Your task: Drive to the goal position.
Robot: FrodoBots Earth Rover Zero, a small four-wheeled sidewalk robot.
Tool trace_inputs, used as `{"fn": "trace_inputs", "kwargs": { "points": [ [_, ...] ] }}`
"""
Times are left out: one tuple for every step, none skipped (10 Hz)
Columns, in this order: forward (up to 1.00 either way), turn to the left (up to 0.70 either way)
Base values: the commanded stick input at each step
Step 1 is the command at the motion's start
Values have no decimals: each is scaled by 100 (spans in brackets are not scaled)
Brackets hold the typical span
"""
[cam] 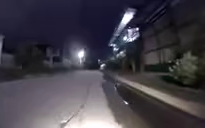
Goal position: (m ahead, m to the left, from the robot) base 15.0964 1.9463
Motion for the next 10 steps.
{"fn": "trace_inputs", "kwargs": {
  "points": [
    [70,0],
    [70,0],
    [70,0],
    [70,0],
    [70,0],
    [70,0],
    [70,0],
    [70,0],
    [70,0],
    [70,-35]
  ]
}}
